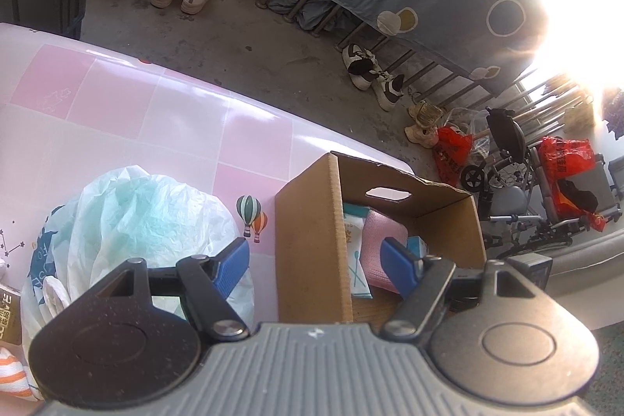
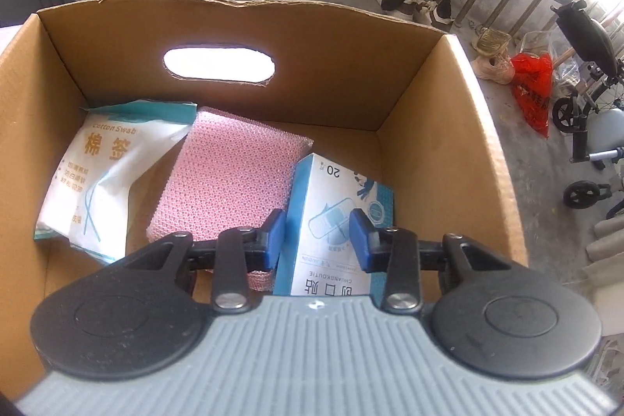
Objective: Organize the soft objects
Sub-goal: 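Withdraw the open right gripper from the box toward the pile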
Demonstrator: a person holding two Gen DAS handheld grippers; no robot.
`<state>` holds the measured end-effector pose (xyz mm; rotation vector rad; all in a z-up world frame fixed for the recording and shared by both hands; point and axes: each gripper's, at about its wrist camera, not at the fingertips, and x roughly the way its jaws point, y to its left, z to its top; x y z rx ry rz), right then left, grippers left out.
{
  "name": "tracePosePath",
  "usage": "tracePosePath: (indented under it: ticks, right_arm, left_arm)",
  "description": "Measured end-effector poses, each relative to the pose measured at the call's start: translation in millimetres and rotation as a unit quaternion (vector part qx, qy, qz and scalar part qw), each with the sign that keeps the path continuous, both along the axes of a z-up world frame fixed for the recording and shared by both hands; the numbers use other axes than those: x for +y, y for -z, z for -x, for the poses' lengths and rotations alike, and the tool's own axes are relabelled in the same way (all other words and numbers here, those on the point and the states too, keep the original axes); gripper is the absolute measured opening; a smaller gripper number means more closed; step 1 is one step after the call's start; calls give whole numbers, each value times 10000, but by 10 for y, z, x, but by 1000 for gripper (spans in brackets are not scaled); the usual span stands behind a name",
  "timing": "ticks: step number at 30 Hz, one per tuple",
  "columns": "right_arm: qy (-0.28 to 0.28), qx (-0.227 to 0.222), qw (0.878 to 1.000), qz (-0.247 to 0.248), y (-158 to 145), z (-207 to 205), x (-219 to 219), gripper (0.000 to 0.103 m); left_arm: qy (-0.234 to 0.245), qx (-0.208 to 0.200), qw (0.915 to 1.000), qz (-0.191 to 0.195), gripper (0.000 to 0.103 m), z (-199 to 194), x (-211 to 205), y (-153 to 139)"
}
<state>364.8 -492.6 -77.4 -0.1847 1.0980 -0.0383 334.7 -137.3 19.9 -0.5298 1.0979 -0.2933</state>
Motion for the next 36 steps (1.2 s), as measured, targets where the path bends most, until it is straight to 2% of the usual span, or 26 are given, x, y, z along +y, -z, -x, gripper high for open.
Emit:
tracePosePath:
  ticks: [7,11,15,19,21,23,28,31,36]
  right_arm:
    - [-56,-250,9996,142,46,-66,143,31]
    - [72,-524,9960,-722,-138,-157,88,32]
    - [248,-714,9879,-1355,-262,-292,7,32]
    - [471,-869,9701,-2217,-425,-252,-117,33]
    - [536,-902,9607,-2571,-536,-138,-165,35]
    - [586,-928,9527,-2834,-705,40,-210,43]
    - [605,-1033,9411,-3163,-1133,581,-184,55]
    - [568,-1104,9295,-3474,-1341,992,-86,65]
    - [305,-1144,9097,-3979,-1542,1557,298,69]
  left_arm:
    - [-13,22,10000,-18,75,-22,-1,19]
    - [-13,22,10000,-33,75,-30,16,38]
    - [-36,19,10000,-57,75,-11,59,29]
    - [12,-52,9998,-215,76,66,91,-50]
    - [64,-90,9994,-320,78,139,101,-96]
    - [155,-174,9986,-466,81,257,124,-162]
    - [321,-520,9938,-925,91,684,184,-329]
    - [404,-687,9904,-1128,94,999,230,-359]
    - [457,-945,9839,-1446,96,1487,388,-345]
